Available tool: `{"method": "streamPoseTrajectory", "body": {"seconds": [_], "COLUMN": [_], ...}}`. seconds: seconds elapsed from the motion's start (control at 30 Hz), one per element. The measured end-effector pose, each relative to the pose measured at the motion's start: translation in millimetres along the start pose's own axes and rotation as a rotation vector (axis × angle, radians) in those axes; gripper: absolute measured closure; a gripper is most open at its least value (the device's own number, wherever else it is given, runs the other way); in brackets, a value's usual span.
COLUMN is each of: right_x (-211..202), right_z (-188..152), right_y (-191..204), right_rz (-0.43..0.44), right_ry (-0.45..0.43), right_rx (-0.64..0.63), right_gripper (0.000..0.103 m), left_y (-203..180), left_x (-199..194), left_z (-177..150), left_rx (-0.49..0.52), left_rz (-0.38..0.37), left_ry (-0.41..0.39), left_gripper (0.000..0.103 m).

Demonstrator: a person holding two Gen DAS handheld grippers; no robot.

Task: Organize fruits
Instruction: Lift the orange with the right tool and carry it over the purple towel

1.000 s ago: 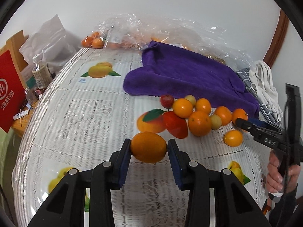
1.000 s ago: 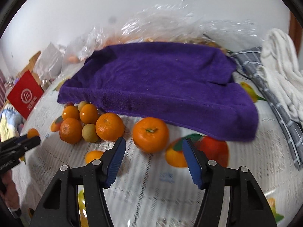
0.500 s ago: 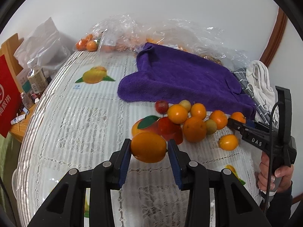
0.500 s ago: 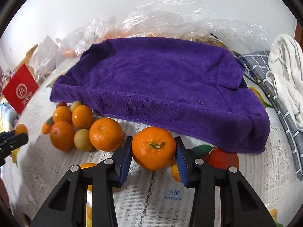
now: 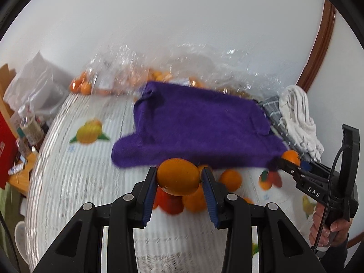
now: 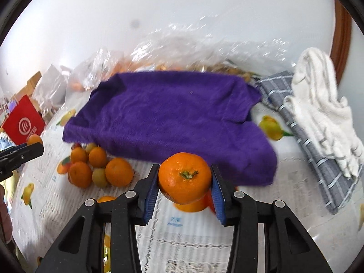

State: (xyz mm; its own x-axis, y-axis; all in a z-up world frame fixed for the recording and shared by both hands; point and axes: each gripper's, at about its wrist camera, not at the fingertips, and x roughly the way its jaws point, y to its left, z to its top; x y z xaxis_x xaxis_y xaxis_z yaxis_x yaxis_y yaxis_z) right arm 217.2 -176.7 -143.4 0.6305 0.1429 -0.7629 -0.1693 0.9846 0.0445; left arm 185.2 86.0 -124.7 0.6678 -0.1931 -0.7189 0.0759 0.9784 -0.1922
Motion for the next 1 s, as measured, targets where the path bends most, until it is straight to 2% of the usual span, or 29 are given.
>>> {"method": "streamPoseTrajectory", "body": {"seconds": [0.27,0.47,0.73,1.0], "right_x": [-6,6,45,90], "right_z": [48,88,115,114], "right_y": [-17,-29,-35,-36], "right_rz": [-0.013,-0.008,-0.007,0.001], "right_ry": [-0.058,-0.095,-0.079,-0.021], "right_rx": [0.023,0.047,0.039,0.035], "right_gripper": [0.061,0.061,0.061,0.061], "left_y": [-15,-20,-19,-14], "left_x": [3,24,71,120], "left_z": [55,85,112,107], "left_rx": [0.017,0.024,0.019,0.017], "left_rz": [0.011,0.017,0.012,0.011], "left_ry": [-0.075,-0.085,-0.048,0.028], "left_gripper": [0.066,0.066,0.066,0.066]}}
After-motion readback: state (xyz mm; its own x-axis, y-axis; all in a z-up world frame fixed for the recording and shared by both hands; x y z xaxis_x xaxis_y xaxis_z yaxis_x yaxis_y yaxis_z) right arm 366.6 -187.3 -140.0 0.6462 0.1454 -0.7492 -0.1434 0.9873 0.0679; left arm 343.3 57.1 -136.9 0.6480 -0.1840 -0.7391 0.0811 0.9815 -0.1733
